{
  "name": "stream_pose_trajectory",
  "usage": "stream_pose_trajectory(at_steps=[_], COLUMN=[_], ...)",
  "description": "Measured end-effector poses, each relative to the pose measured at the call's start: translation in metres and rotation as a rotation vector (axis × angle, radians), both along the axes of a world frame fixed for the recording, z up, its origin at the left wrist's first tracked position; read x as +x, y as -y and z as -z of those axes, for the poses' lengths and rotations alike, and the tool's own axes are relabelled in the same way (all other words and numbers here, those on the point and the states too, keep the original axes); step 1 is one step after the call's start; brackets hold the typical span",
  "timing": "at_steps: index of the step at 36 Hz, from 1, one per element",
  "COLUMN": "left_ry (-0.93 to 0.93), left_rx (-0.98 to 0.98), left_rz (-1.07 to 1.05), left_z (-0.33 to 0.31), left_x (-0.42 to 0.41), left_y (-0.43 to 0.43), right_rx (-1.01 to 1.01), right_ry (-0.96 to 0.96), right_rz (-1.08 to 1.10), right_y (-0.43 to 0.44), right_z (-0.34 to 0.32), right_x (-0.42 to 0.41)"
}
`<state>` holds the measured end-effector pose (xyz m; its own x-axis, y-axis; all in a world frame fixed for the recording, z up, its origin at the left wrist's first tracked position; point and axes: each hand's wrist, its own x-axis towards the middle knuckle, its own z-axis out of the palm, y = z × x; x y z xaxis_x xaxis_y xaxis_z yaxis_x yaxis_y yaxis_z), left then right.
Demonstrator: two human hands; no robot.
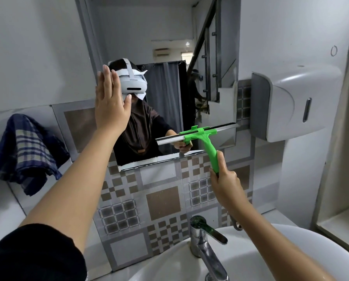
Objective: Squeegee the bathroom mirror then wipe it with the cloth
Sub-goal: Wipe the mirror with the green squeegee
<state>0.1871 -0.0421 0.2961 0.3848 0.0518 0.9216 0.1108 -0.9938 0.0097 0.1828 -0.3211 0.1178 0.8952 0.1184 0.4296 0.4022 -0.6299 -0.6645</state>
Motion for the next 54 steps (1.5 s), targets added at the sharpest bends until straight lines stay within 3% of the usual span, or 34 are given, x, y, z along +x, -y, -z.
stream_pose_trajectory(at_steps=[12, 20, 30, 42, 54], left_ry=[-0.031, -0.054, -0.094, -0.131, -0.115], left_rx=[-0.044, -0.011, 0.042, 0.053, 0.067], left_rz=[0.043, 0.081, 0.109, 0.109, 0.06], left_z=[-0.001, -0.001, 0.011, 0.038, 0.048], left_x=[-0.002, -0.004, -0.013, -0.017, -0.013], left_y=[0.004, -0.003, -0.005, -0.01, -0.013], right_rx=[0.48, 0.6, 0.562, 0.207, 0.137], right_ry=[-0.102, -0.15, -0.107, -0.023, -0.037], right_rz=[-0.057, -0.047, -0.107, -0.084, -0.077], right_y=[-0.041, -0.071, -0.106, -0.132, -0.125], right_z=[0.0, -0.002, 0.023, 0.054, 0.073], right_x=[-0.016, -0.031, -0.055, -0.073, -0.071])
